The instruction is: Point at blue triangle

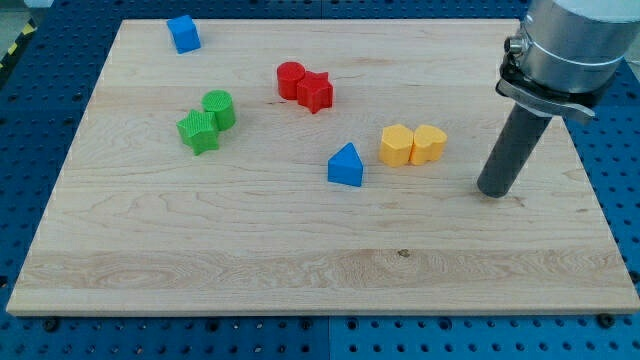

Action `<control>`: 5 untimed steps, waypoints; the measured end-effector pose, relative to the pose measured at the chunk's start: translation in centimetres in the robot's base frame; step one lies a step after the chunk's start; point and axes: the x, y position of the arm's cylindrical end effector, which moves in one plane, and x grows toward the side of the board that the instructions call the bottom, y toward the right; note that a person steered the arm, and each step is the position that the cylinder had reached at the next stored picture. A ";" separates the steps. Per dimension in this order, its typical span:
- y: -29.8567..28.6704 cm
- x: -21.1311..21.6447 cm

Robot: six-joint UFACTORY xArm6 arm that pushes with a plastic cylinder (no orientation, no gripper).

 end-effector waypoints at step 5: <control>-10.1 0.1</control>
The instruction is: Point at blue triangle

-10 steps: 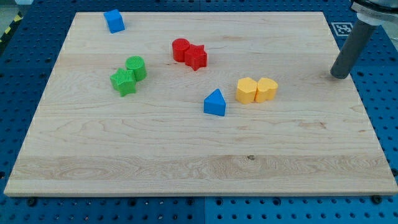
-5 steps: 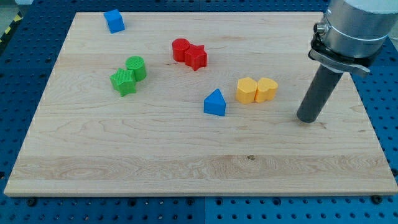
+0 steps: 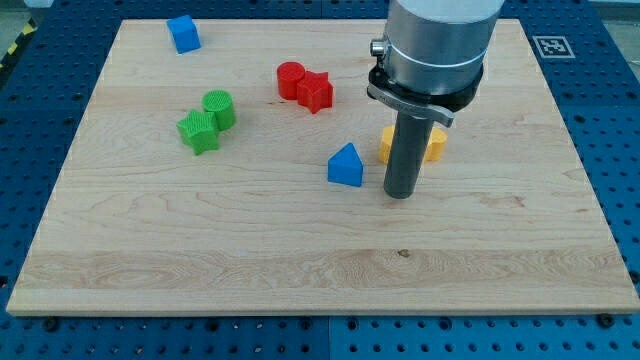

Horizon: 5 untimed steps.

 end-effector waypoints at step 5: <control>-3.0 0.2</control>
